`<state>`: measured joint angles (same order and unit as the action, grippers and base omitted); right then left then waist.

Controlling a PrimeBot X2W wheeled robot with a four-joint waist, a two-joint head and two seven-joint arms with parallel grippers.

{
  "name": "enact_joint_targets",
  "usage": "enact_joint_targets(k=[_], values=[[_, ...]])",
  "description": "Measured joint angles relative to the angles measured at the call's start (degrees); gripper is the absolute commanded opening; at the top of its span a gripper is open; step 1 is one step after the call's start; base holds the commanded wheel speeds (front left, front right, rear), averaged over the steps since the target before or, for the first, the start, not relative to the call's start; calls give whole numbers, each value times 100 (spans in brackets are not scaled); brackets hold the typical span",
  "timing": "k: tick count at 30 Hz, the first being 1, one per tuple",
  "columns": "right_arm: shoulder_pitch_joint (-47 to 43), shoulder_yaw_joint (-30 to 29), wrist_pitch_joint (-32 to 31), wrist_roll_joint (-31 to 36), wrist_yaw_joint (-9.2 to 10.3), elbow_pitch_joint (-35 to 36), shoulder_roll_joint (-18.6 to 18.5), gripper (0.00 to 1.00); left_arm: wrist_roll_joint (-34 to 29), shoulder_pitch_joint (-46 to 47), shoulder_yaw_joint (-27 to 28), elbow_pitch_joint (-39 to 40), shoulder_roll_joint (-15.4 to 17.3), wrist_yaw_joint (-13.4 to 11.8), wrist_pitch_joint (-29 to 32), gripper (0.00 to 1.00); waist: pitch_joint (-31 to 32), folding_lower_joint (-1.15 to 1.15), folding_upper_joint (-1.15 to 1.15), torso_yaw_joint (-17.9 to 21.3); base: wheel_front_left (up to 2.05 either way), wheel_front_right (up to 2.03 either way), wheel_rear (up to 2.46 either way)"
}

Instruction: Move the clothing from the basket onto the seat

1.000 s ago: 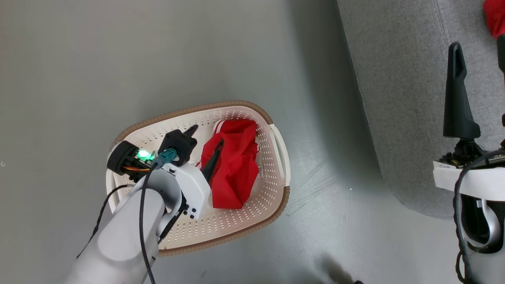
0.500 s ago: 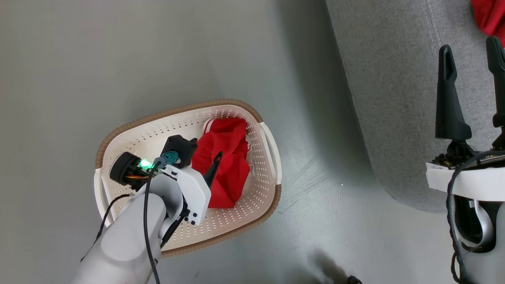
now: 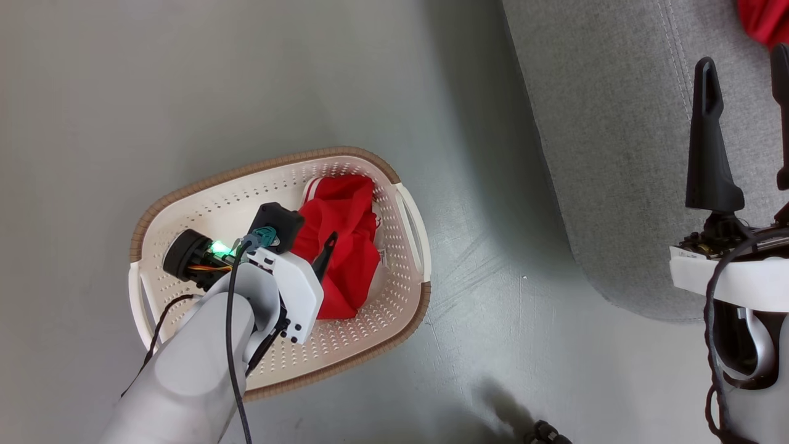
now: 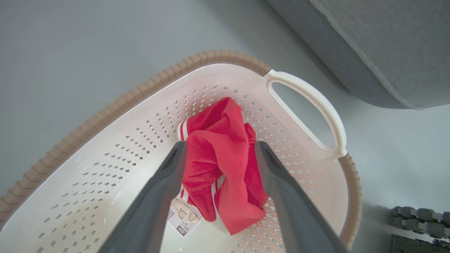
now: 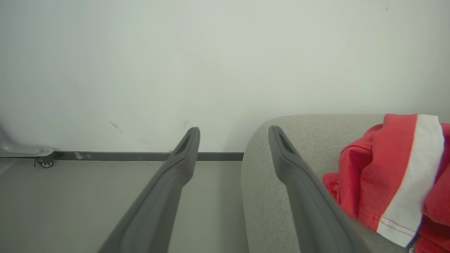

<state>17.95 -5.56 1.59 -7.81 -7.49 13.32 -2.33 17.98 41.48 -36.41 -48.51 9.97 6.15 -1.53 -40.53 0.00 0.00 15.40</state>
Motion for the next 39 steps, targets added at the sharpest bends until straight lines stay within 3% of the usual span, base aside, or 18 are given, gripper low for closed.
enact_joint_targets(k=[39], values=[[332, 233, 297, -134, 0, -69, -2, 100, 47, 261, -8, -705, -98, 41, 11, 100, -551, 0, 0, 109, 0, 0, 0]])
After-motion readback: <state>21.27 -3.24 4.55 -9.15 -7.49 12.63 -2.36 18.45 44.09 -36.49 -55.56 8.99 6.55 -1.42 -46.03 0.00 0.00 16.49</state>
